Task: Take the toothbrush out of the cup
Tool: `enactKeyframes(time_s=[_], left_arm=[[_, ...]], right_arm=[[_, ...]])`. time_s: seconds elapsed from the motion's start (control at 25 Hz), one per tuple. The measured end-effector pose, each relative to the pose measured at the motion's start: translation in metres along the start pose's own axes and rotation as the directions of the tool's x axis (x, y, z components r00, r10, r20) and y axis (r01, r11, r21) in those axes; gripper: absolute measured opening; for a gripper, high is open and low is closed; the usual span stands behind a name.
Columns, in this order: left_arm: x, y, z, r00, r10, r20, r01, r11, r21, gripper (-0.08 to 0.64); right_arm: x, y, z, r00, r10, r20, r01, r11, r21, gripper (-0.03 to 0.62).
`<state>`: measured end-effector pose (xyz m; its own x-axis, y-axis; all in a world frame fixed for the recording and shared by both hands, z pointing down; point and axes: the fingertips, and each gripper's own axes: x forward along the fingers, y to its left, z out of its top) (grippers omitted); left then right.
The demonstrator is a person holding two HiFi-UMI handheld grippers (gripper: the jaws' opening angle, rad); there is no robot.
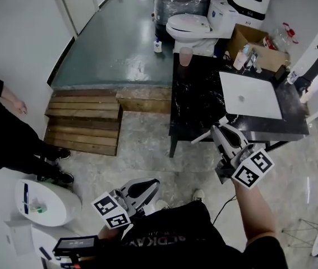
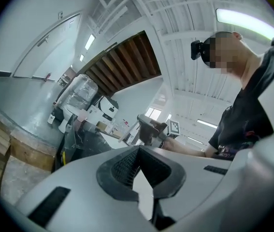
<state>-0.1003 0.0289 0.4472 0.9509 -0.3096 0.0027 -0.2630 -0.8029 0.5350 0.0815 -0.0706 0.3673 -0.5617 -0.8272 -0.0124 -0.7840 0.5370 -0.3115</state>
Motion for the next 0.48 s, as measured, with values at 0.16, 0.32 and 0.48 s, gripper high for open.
enactKeyframes(time_s=[0.16,0.32,0.48], left_arm=[[0.008,-0.008,-0.002,1.000,-0.015,0.008,0.015,1.000,0.003,0.008],[0.023,-0.019,-0.007,1.000,-0.027,0.006,0.027,1.000,-0.001,0.008],[0.043,-0.037,-0.013,0.999,-0.039,-0.006,0.039,0.999,0.002,0.008]], right_arm=[[-0.024,0.026,-0.018,1.000,0.017,-0.022,-0.016,0.999,0.036,0.025],[-0.049,0.041,-0.033,1.000,0.021,-0.020,-0.019,0.996,0.093,0.025],[-0.075,0.049,-0.045,0.999,0.031,-0.027,-0.026,0.986,0.167,0.025]])
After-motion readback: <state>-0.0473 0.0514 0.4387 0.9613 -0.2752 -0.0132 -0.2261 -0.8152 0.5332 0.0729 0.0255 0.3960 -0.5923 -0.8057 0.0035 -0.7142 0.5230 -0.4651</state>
